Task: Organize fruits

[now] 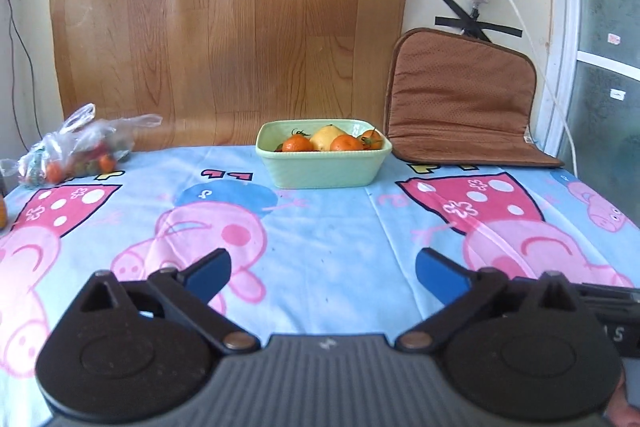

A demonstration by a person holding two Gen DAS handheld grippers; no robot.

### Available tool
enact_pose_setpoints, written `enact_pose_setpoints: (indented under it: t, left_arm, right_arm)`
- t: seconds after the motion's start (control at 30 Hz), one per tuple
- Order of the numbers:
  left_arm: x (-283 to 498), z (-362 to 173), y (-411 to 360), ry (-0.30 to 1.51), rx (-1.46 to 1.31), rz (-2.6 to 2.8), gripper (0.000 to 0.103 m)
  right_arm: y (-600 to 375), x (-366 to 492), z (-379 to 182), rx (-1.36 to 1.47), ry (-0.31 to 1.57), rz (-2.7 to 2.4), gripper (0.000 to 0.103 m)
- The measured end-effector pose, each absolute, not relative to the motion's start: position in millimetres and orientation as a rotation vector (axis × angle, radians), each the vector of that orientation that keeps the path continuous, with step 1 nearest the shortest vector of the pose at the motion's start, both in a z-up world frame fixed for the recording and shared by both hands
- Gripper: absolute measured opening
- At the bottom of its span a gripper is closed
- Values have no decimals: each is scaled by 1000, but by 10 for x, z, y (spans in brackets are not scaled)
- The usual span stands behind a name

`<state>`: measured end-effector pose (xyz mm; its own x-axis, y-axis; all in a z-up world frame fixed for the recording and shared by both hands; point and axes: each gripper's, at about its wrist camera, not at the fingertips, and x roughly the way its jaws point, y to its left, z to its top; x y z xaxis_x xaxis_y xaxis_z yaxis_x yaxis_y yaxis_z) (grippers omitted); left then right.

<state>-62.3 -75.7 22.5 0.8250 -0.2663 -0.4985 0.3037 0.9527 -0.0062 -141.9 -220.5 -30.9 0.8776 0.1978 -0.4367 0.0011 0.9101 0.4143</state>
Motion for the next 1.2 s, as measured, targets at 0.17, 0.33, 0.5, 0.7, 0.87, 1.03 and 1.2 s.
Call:
enact_pose_setpoints:
  t: [0.17,0.33,0.5,0.7,0.87,1.03,1.2]
  left_arm:
    - [-850,249,-766,504,86,-273,103]
    - [-983,230,-730,509,83,-215,103]
    - [-1144,234,-711,489,100,-159,103]
    - [-1291,255,-736,479,137,-108,103]
    - [-1390,292,-718,468,113,-118,103]
    - [-1407,304,-717,441,112,-69,103]
    - [-1388,260,-735,440,111,-34,103]
  right_arm:
    - [-2129,-1593,-294,426,483,141,53]
    - [-2063,-1687,-308,418,489,166,53]
    - [-2001,-1781,-300,390,481,182,64]
    - [-1962,-1902,-310,379,479,177,70]
    - [-1947,-1993,-304,375,473,167,76]
    - [-1911,-2076,-277,338,449,162,82]
    - [-1939,-2093,-276,321,447,146,83]
